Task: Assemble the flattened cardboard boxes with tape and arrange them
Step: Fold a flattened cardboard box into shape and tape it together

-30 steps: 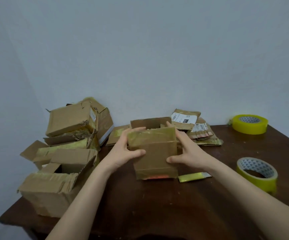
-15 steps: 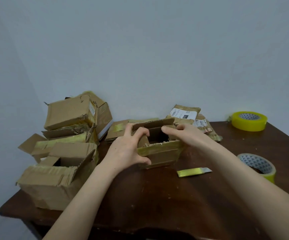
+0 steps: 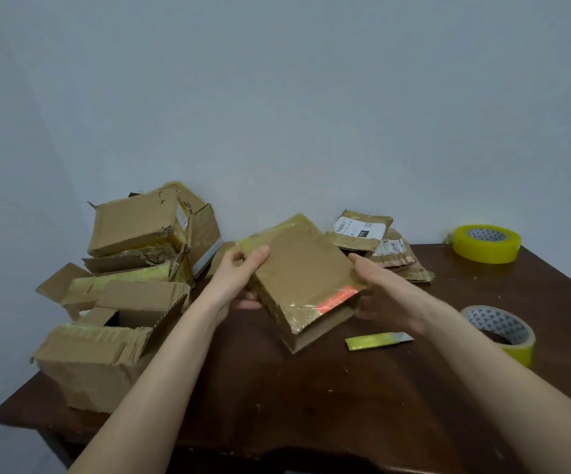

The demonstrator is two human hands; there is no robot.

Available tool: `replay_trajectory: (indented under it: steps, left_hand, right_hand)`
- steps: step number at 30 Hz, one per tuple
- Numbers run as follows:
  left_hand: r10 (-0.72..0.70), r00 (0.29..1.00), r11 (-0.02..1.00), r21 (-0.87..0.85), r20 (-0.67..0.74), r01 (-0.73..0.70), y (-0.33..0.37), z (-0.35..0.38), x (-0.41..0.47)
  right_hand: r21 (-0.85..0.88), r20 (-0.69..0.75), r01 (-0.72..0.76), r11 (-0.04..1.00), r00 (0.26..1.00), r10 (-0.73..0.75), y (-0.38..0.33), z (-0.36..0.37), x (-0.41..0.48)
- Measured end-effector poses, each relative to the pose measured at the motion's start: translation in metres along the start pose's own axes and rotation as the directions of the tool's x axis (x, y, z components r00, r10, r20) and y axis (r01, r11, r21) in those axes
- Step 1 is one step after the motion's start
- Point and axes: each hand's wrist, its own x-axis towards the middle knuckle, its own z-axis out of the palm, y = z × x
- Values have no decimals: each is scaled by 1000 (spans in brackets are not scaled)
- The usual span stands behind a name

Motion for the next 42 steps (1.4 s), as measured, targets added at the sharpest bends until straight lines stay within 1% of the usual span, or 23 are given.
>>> replay_trajectory:
  steps: [2, 4, 5, 6, 7, 8, 10, 12, 13, 14, 16, 17, 18, 20, 22, 24, 27, 29, 31, 34, 38, 41, 42]
  left_hand:
    - [-42, 999, 999, 31, 33, 41, -8, 4, -1]
    - [-13, 1000, 1000, 23, 10, 13, -13, 5, -4]
    - [62, 997, 996, 69, -36, -59, -17, 2, -4]
    - [194, 979, 965, 192, -64, -179, -21, -4, -5]
    - [348, 937, 881, 345, -11, -323, -24, -10, -7]
    - [458, 881, 765, 452, 118, -459, -26, -14, -11]
    - [479, 786, 499, 615, 391, -610, -22, -14, -19]
    - [487, 715, 271, 692, 501, -669, -21, -7, -20]
    - [515, 687, 231, 689, 513, -687, -19, -2, -19]
    - [544, 678, 274, 659, 494, -700, -17, 0, -16]
    - [564, 736, 558, 484, 375, -675, -9, 3, -15]
    - [548, 782, 703, 343, 296, -623, -5, 3, -14]
    - [524, 820, 799, 200, 228, -567, -3, 4, -13]
    - [473, 865, 873, 45, 167, -486, -2, 7, -7]
    - [430, 891, 901, 0, 143, -435, -8, 14, 0]
    - [416, 907, 910, -37, 63, -414, -22, 20, 4]
    - [452, 890, 890, -40, -54, -454, -39, 24, 7]
    - [481, 874, 876, 8, -63, -482, -44, 24, 10]
    - [488, 872, 868, 126, -32, -481, -45, 24, 16]
    - [390, 917, 916, 145, -90, -375, -47, 29, 21]
    - [448, 867, 894, 84, -218, -441, -50, 33, 21]
    - [431, 888, 897, -34, -161, -441, -45, 31, 27]
    - [435, 894, 899, -6, -108, -438, -42, 31, 29]
  right_hand:
    - [27, -3, 14, 1000, 1000, -13, 2, 7, 0]
    - [95, -60, -37, 995, 997, 43, -3, 12, -2]
    - [152, -92, -85, 985, 991, 99, -7, 10, -1]
    - [191, -122, -127, 973, 981, 152, -10, 8, 0]
    - [205, -136, -163, 965, 972, 193, -14, 5, 0]
    - [205, -144, -192, 960, 964, 223, -18, 4, 1]
    - [191, -136, -222, 956, 959, 250, -24, 3, 4]
    - [161, -96, -233, 959, 963, 251, -29, 5, 5]
    - [148, -56, -229, 962, 969, 240, -32, 7, 3]
    - [141, -23, -213, 967, 976, 218, -34, 7, 2]
    - [82, -7, -144, 986, 989, 145, -38, 8, -3]
    - [29, -42, -68, 997, 997, 70, -39, 10, -7]
    - [-37, -94, 43, 998, 995, -46, -37, 11, -8]
    - [-185, -144, 275, 943, 942, -303, -31, 16, -10]
    - [-381, -68, 392, 837, 891, -448, -19, 17, -7]
    - [-504, -8, 397, 767, 886, -464, -8, 19, -2]
    - [-567, -25, 396, 723, 869, -495, -2, 23, 8]
    - [-575, -37, 391, 718, 865, -500, -1, 23, 13]
    - [-604, -20, 398, 690, 858, -513, 2, 22, 20]
    - [-599, -32, 357, 717, 884, -467, 3, 25, 28]
    - [-590, -119, 322, 740, 872, -475, 1, 25, 36]
    - [-514, -154, 327, 793, 874, -461, -3, 19, 36]
    - [-527, -134, 321, 787, 883, -450, -4, 17, 36]
